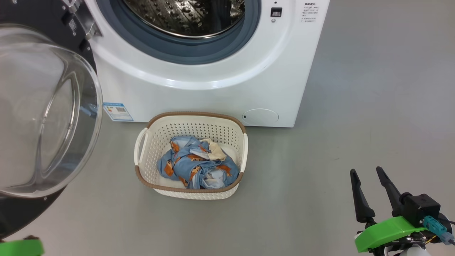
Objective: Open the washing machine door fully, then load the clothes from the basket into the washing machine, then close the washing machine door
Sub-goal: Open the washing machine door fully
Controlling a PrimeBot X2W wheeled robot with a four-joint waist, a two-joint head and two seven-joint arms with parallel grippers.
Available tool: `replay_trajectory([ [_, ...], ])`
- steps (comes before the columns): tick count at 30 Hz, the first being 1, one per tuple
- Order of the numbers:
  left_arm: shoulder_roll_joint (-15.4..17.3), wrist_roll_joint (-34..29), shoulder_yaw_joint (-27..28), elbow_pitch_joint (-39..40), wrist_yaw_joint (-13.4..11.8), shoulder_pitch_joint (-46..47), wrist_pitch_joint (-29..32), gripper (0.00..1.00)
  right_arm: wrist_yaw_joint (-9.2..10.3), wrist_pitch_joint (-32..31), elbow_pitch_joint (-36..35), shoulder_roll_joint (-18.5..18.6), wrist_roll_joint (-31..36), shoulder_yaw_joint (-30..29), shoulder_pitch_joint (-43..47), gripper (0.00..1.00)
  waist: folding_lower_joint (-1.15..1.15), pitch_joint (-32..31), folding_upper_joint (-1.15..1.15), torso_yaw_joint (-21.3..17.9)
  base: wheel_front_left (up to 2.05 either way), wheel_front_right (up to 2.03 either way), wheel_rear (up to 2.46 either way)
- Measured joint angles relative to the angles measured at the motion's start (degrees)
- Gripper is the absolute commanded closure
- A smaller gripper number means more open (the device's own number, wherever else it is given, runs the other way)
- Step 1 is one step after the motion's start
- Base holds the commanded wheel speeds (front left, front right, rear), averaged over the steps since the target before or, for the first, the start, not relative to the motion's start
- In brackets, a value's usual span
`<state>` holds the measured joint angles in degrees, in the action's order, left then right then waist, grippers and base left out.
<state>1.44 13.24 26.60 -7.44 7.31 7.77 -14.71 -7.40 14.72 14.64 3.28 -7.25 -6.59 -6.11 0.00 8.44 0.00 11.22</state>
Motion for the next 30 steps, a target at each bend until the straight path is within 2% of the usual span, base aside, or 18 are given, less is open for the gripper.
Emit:
replay_trajectory([
  [1,-0.01,0.54,-1.33,0.27,-0.01,-0.60,0.00,0.65,0.00,0.00,0.00,-0.01,-0.03,0.04,0.01,0.00,0.00,-0.16,0.00,-0.10,0.00,0.00,0.00],
  [2,-0.03,0.81,-2.46,0.59,-0.09,-1.17,0.00,0.52,0.00,0.00,-0.01,-0.02,-0.07,0.09,0.02,0.00,0.00,-0.32,0.00,-0.22,0.00,0.00,0.00],
  [3,-0.03,1.03,-3.54,1.15,-0.09,-1.77,0.00,0.20,0.00,0.00,-0.02,-0.03,-0.14,0.16,0.02,0.00,0.00,-0.47,0.00,-0.34,0.00,0.00,0.00],
  [4,-0.02,1.25,-4.53,1.48,-0.31,-2.25,0.00,0.02,0.00,0.00,-0.01,-0.05,-0.14,0.27,0.02,0.00,0.00,-0.66,0.00,-0.49,0.00,0.00,0.00],
  [10,0.04,2.59,-10.11,3.78,-2.58,-5.57,0.00,0.00,0.00,0.00,-0.52,-0.16,-0.15,0.91,0.12,0.00,0.00,-1.73,0.00,-1.82,0.00,0.00,0.00],
  [17,0.26,1.76,-16.80,5.48,-2.71,-7.79,0.00,0.00,0.00,0.00,-1.97,-0.33,0.05,2.32,0.33,0.00,0.00,-2.82,0.00,-4.43,0.00,0.00,0.00],
  [30,0.38,-1.37,-21.87,3.32,-2.52,-11.38,0.00,0.00,0.00,0.00,-3.58,-0.40,0.05,3.86,2.75,0.00,0.00,-5.39,0.00,-8.50,0.00,0.00,0.00],
])
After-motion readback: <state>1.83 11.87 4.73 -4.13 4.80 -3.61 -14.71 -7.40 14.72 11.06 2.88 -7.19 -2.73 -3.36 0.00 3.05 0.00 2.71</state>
